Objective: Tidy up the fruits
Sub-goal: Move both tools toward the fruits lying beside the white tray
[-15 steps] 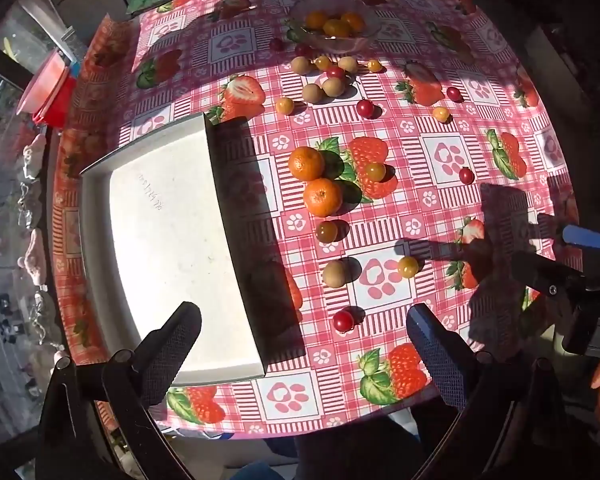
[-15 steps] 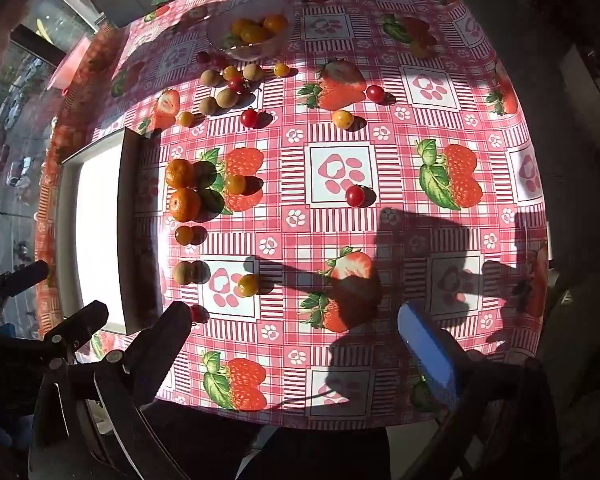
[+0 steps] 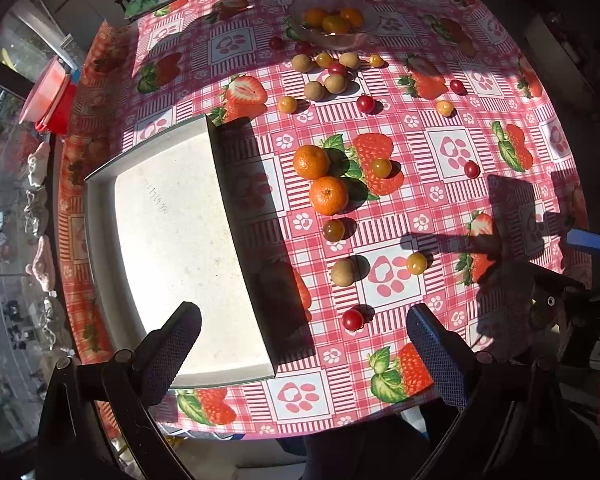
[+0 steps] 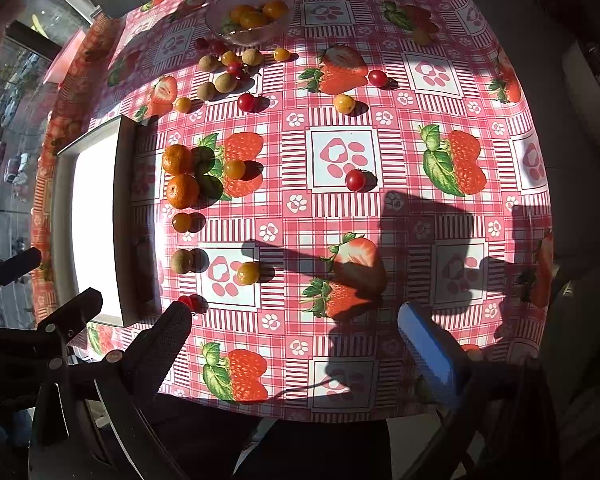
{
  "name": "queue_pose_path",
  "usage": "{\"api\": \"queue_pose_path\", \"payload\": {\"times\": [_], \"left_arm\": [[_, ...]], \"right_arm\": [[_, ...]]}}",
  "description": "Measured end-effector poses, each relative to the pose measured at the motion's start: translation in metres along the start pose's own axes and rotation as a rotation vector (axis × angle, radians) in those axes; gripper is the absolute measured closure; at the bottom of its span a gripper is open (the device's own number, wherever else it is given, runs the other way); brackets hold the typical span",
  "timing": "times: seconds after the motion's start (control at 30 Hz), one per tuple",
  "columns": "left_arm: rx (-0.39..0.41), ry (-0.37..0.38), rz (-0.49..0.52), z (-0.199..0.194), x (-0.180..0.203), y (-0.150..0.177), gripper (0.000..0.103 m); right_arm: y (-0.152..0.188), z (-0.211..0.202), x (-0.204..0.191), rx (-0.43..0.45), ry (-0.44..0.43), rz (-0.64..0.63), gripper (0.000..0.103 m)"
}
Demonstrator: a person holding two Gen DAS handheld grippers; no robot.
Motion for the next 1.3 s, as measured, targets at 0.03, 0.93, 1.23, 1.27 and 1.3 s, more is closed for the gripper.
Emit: {"api": "queue_pose_path", "payload": {"times": [0.03, 0.93, 1.23, 1.27, 1.3], "left_arm": [[-0.001, -0.003, 0.006, 0.000, 0.001, 0.000, 0.000], [-0.034, -0.007, 0.027, 0.004, 0.012, 0.006, 0.000], [-0.039, -0.011, 0.010, 0.011, 0.012, 0.008, 0.000], [-0.041, -0.009, 0.001, 0.013, 0.011, 0.008, 0.000], [-0.041, -0.006, -0.010, 0.015, 0.010, 0.008, 0.000]], "right_arm": [[-0.001, 0.001, 0.000, 0.007, 0.006, -0.005, 0.000], [0.012, 0.005, 0.013, -0.060, 0.071, 0.000, 0.000], [0.016, 0.009, 0.021, -0.097, 0.050, 0.021, 0.000], [0.016, 0.008, 0.022, -0.113, 0.044, 0.029, 0.000], [0.016, 0.009, 0.023, -0.114, 0.045, 0.034, 0.000]]}}
Point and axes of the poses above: each gripper's, at about its wrist camera, not at the fingertips, and z roughly the way its jaws point, x to its right, y to its underside, the point moved 4 cm from there along z, roughly the way its jaws point, and after that the axes turned 15 degrees about x, right-handed, at the moved point
